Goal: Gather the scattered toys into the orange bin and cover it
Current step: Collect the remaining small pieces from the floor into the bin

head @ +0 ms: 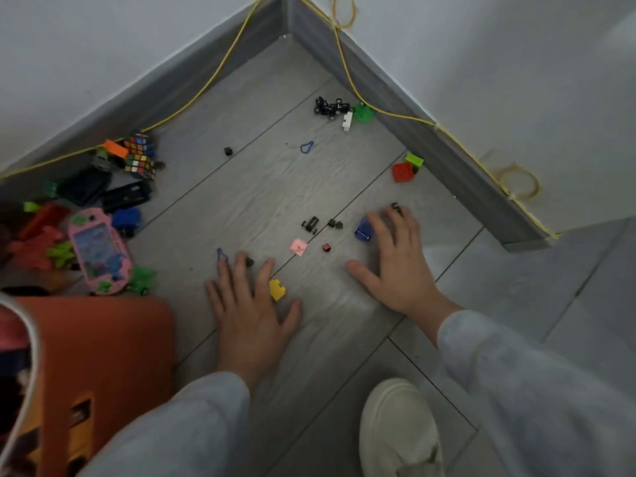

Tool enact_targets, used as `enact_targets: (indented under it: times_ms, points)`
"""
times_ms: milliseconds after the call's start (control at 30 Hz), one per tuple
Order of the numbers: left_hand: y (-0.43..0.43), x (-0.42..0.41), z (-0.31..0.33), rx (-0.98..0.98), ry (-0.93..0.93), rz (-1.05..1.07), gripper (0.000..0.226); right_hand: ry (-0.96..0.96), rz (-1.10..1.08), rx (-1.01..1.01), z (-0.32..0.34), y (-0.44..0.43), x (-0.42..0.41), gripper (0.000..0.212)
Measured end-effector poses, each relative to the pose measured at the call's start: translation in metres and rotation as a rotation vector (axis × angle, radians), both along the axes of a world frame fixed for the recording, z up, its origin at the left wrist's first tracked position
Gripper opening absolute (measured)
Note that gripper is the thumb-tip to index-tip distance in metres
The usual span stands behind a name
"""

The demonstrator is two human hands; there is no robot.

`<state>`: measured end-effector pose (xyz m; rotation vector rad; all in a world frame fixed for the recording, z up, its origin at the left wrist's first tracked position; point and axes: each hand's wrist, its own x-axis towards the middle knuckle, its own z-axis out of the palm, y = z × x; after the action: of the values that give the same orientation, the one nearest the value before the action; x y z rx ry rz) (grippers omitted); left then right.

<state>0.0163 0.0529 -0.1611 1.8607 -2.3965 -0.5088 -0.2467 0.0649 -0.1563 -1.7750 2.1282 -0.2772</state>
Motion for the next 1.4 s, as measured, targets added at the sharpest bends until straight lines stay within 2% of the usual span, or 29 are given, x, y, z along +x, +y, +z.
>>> enact_targets:
  times_ms: [200,300,400,467,600,733,900,1033,1167,1233,1400]
  points:
    - [-0.024,-0.009,0.004,-0.070,0.203,-0.211,0.070,-0.102,0.298,-0.179,-0.004,-0.002,0.024,0.091]
    - [-0.019,0.002,0.005,-0.110,0.108,-0.202,0.077,-0.023,0.293,-0.141,-0.006,-0.001,0.018,0.099]
    - [-0.010,0.010,-0.002,-0.041,-0.022,-0.177,0.090,0.055,0.269,-0.070,-0.012,-0.001,0.011,0.103]
    - [-0.012,0.007,-0.006,-0.023,-0.028,-0.180,0.092,0.055,0.266,-0.074,-0.013,-0.004,0.015,0.101]
    - [-0.030,-0.014,-0.011,-0.048,-0.002,-0.193,0.083,0.003,0.233,-0.093,-0.014,-0.027,0.033,0.084]
    - [-0.049,-0.023,-0.011,-0.102,-0.038,-0.185,0.072,0.135,0.275,-0.133,-0.013,-0.047,0.051,0.056]
    - [-0.066,-0.030,-0.009,-0.162,0.007,-0.240,0.051,0.229,0.282,-0.334,-0.015,-0.050,0.054,0.027]
    - [-0.071,-0.034,-0.013,-0.242,0.106,-0.336,0.025,0.296,0.264,-0.378,-0.017,-0.045,0.052,0.030]
    - [-0.077,-0.035,-0.015,-0.284,0.100,-0.381,0.022,0.236,0.283,-0.306,-0.009,-0.044,0.047,0.026]
    - [-0.077,-0.034,-0.008,-0.242,0.095,-0.361,0.021,0.139,0.283,-0.248,-0.007,-0.043,0.045,0.024]
    - [-0.077,-0.030,0.006,0.007,0.148,-0.259,0.009,0.009,0.238,-0.084,0.002,-0.040,0.045,0.016]
